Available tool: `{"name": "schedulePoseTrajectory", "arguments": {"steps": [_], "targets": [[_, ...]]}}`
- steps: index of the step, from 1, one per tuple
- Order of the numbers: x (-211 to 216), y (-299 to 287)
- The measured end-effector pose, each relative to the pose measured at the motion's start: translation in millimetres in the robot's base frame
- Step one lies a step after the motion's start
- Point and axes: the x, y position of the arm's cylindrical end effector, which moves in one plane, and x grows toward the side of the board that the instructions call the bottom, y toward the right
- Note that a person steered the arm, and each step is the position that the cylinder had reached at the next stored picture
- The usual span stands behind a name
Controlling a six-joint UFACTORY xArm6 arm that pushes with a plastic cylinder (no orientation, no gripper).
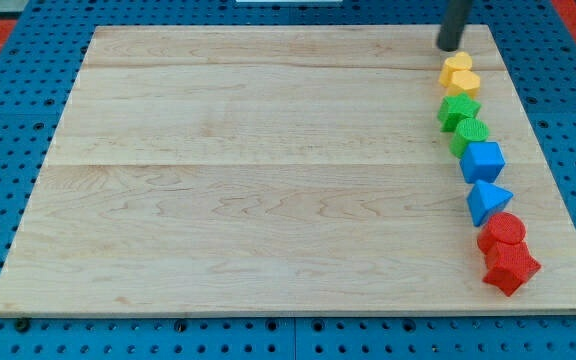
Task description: Slide yellow heart towards left
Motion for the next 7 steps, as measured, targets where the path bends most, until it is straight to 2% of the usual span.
{"name": "schedulePoseTrajectory", "arguments": {"steps": [1,2,3,6,7], "targets": [[4.7,80.9],[42.6,88.2],[62.7,28.8],[26.0,-174.2],[6.8,-153.7]]}}
